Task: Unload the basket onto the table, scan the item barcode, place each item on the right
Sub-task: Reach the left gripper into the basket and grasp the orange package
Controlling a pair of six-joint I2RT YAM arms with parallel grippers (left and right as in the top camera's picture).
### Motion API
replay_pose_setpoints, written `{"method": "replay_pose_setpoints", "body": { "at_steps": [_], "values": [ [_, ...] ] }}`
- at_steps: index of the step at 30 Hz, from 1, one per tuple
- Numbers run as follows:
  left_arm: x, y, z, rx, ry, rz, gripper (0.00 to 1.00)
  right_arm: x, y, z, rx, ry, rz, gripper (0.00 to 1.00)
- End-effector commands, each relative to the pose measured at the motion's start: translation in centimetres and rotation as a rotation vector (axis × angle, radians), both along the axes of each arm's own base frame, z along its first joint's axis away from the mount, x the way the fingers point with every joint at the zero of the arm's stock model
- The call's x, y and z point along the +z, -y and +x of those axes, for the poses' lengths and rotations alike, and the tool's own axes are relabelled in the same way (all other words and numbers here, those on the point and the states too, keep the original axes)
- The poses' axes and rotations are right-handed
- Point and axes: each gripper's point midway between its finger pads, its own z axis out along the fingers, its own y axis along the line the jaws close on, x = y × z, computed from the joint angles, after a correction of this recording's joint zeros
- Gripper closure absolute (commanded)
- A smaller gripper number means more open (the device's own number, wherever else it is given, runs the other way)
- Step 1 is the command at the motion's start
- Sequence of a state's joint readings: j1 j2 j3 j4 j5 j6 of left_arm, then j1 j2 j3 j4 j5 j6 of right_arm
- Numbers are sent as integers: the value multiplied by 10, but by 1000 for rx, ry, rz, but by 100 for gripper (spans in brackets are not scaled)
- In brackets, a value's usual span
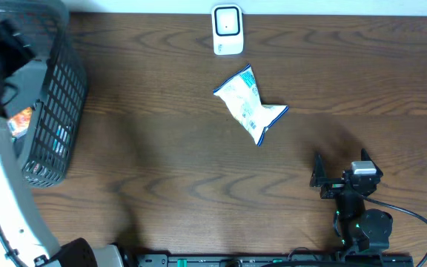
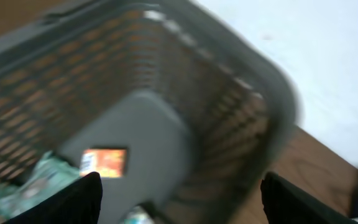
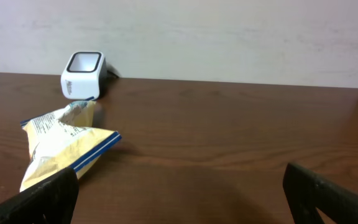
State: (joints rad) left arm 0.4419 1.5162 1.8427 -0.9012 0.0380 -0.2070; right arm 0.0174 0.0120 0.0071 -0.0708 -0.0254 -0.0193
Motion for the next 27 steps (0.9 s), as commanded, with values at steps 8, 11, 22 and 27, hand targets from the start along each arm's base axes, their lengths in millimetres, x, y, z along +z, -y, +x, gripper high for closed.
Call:
{"method": "replay_pose_setpoints", "body": {
  "at_steps": [8,11,22,27],
  "values": [
    [-72,-84,-35,127,-342,162,20,-1,1,0,-4,0,-13,1],
    [-97,-91,-34,95,-420,160,20,-1,1,0,-4,0,-13,1],
    [-182,-105,-14,-19,-616,122,34,-1,1,0,-4,0,-13,1],
    [-226,-108,-10,-171,-752,144,33,-1,1,0,-4,0,-13,1]
  ]
}}
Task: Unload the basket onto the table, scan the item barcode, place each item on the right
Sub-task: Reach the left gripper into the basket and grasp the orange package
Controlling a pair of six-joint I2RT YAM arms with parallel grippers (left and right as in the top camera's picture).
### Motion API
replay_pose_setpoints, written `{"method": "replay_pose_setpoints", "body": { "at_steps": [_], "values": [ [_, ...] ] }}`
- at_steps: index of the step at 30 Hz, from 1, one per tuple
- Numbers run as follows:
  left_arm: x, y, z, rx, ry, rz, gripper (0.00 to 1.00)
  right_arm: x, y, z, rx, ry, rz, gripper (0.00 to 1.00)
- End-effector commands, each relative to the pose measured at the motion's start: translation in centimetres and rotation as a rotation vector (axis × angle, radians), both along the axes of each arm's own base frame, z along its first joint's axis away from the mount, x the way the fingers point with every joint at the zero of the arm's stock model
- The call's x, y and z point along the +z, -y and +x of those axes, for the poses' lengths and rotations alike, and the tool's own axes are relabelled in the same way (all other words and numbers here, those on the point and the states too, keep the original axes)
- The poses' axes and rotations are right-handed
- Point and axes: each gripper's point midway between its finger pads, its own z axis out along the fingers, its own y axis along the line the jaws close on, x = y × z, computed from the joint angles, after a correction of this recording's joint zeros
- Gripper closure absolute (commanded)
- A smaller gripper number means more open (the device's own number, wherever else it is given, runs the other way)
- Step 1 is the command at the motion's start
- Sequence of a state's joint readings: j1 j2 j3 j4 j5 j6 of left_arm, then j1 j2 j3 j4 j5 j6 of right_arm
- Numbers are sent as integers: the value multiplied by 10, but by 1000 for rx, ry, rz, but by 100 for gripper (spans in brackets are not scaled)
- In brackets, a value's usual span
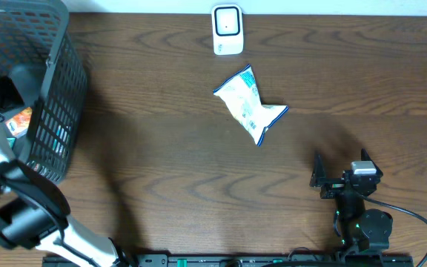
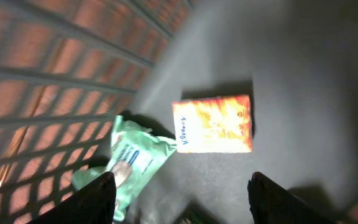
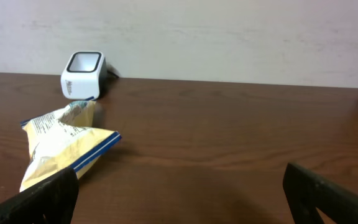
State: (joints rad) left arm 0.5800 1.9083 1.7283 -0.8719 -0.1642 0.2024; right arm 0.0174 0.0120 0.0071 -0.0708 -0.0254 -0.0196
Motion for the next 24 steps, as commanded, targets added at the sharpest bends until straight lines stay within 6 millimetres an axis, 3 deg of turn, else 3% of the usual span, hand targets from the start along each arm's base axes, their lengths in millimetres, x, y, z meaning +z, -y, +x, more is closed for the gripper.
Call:
{"method": "replay_pose_setpoints", "body": {
  "at_steps": [1,4,9,13,19,24],
  "values": [
    [-34,-4,-3,-146,-145,-4,33,-1,1,0,-4,0,-12,1],
    [-57,-6,-6,-236,-228,-20,33,-1,1,0,-4,0,-12,1],
    [-79,-9,-10,-339,-308,-37,33,-1,1,0,-4,0,-12,1],
    [-88,-10,-10,-422,-350,-36,33,-1,1,0,-4,0,-12,1],
    [-86,-17,2,-496,-336,20,33,-1,1,0,-4,0,-12,1],
    [-93,-8,12,-573,-299,-14,33,-1,1,0,-4,0,-12,1]
  ]
}}
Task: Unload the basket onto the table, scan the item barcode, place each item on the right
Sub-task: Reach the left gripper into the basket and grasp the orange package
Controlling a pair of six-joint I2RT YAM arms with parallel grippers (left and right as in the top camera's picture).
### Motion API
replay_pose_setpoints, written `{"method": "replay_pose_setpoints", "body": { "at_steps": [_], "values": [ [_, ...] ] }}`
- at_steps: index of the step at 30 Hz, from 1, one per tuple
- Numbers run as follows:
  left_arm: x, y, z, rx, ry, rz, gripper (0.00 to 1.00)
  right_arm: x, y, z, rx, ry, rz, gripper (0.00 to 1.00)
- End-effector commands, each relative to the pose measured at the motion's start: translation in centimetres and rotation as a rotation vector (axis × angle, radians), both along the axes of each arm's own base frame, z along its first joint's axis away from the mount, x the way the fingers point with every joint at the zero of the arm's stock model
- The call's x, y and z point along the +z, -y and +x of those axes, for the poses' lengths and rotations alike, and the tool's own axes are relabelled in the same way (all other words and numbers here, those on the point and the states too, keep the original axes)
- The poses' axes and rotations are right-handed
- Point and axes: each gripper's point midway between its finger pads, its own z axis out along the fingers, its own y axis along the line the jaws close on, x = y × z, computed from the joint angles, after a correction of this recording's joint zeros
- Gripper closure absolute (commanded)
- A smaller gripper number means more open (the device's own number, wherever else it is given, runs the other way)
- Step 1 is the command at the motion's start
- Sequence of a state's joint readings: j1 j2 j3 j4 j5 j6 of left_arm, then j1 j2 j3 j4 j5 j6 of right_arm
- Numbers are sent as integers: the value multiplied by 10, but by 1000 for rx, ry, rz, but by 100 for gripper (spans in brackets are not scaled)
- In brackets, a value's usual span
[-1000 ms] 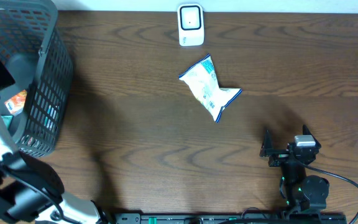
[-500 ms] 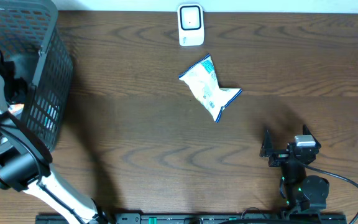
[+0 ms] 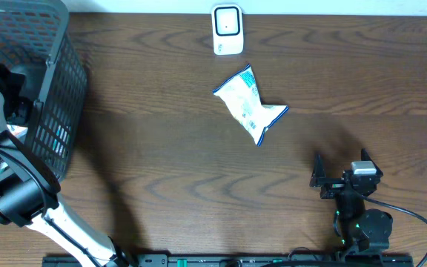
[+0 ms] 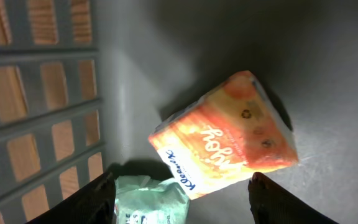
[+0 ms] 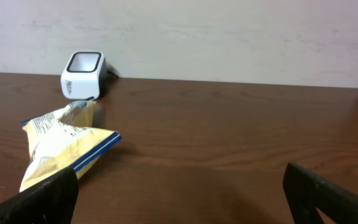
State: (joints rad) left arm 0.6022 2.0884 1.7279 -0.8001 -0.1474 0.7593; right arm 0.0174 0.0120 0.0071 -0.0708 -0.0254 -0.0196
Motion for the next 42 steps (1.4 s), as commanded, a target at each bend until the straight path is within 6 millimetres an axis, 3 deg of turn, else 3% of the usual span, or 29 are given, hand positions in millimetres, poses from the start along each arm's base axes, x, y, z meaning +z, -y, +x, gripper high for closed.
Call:
{"method": "replay_pose_setpoints", "body": {
  "at_steps": [1,13,15,19,24,25,27,31,34,39,42],
  "values": [
    [-20,9,2,-87,-28,-57,33,-1,1,0,-4,0,-12,1],
    [-71,11,0,-116,-108,-108,35,-1,1,0,-4,0,-12,1],
    [-74,11,1,-115,-109,-110,42,-1,1,0,-4,0,-12,1],
    [-74,11,0,-101,-107,-113,71,-1,1,0,-4,0,-12,1],
    [-75,14,-4,-33,-105,-134,76,-1,1,0,-4,0,-12,1],
    [-76,16,-7,-22,-112,-142,88,-1,1,0,-4,0,-12,1],
    [-77,19,-12,-16,-132,-157,92,-1,1,0,-4,0,-12,1],
    [-66,21,-13,-17,-126,-153,92,-1,1,0,-4,0,-12,1],
    [-45,21,-7,-24,-87,-125,87,-1,1,0,-4,0,-12,1],
    [-7,22,6,-62,-6,-62,62,-1,1,0,-4,0,-12,1],
    [-1,27,8,-110,-15,-50,54,-1,1,0,-4,0,-12,1]
  ]
}}
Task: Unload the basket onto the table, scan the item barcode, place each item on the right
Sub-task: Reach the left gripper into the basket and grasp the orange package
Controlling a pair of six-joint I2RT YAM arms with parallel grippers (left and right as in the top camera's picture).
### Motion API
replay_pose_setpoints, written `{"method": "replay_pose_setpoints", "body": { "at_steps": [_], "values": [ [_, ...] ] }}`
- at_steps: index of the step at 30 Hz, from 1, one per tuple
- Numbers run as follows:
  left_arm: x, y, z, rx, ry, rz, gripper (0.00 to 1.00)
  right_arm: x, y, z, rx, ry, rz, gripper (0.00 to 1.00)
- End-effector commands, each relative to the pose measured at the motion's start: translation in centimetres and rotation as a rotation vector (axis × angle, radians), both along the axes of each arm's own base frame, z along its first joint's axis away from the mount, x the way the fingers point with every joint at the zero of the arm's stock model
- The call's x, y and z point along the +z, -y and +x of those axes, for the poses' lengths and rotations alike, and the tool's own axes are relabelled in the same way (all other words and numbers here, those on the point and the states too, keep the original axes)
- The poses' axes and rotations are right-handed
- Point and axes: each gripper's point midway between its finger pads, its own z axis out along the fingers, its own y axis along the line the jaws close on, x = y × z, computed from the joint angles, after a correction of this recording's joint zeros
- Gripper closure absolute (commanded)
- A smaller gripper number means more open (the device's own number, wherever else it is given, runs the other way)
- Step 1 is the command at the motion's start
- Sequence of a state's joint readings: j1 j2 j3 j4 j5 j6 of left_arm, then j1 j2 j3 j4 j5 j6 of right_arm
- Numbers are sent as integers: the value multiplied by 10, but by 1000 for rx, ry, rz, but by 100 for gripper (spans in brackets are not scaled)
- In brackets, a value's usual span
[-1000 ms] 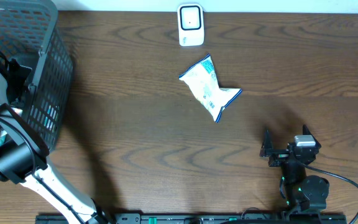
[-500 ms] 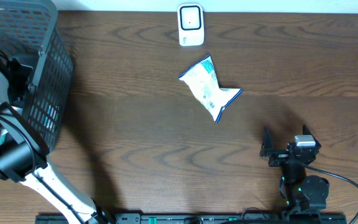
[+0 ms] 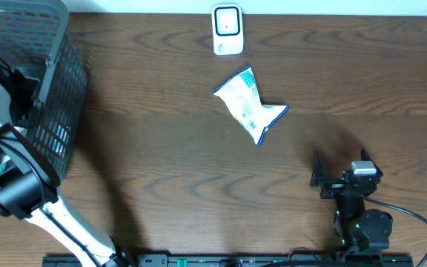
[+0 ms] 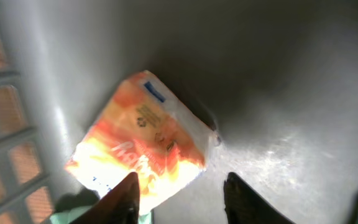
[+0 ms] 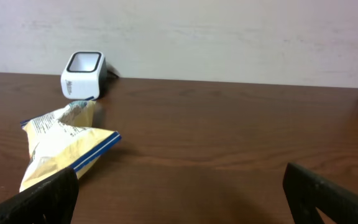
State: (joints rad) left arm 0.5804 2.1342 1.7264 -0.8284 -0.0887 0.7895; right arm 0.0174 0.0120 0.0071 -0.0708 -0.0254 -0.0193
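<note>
Inside the grey basket (image 3: pixel 47 89) at the table's left, my left gripper (image 4: pixel 180 200) is open low over the basket floor. An orange tissue pack (image 4: pixel 143 140) lies tilted just ahead of it, its lower edge reaching the left finger (image 4: pixel 127 200). Only grey floor shows between the fingertips. In the overhead view the left arm reaches into the basket and hides the gripper. A white barcode scanner (image 3: pixel 227 30) stands at the far edge. My right gripper (image 3: pixel 339 178) rests open near the front right and holds nothing.
A white and blue snack bag (image 3: pixel 249 104) lies mid-table in front of the scanner; the bag (image 5: pixel 61 146) and scanner (image 5: pixel 82 74) also show in the right wrist view. A green packet (image 4: pixel 73 215) lies in the basket beside the orange pack.
The left gripper has moved closer to the orange pack, which now sits left of centre in its view. Its fingers stand nearer together than before. The right arm has not moved.
First the left gripper was open above the basket's rim. Then it was inside the basket, looking down on the orange pack and green packet. Later it hung closer over the orange pack, and now its fingers flank the pack's lower edge. The right arm stayed still.
</note>
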Motion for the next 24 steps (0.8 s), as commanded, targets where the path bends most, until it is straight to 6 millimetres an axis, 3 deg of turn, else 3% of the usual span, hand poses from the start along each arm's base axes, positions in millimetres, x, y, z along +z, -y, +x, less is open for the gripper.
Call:
{"method": "replay_pose_setpoints", "body": {
  "at_steps": [1,8,14,21,24],
  "values": [
    [24,6,3,-42,25,34,52,-1,1,0,-4,0,-13,1],
    [-5,7,-6,-155,-70,16,51,-1,1,0,-4,0,-13,1],
    [-19,-21,-15,-145,-162,138,51,-1,1,0,-4,0,-13,1],
    [-34,-28,-17,-132,-170,129,52,-1,1,0,-4,0,-13,1],
    [-44,-26,-18,-134,-188,114,61,-1,1,0,-4,0,-13,1]
  ]
}}
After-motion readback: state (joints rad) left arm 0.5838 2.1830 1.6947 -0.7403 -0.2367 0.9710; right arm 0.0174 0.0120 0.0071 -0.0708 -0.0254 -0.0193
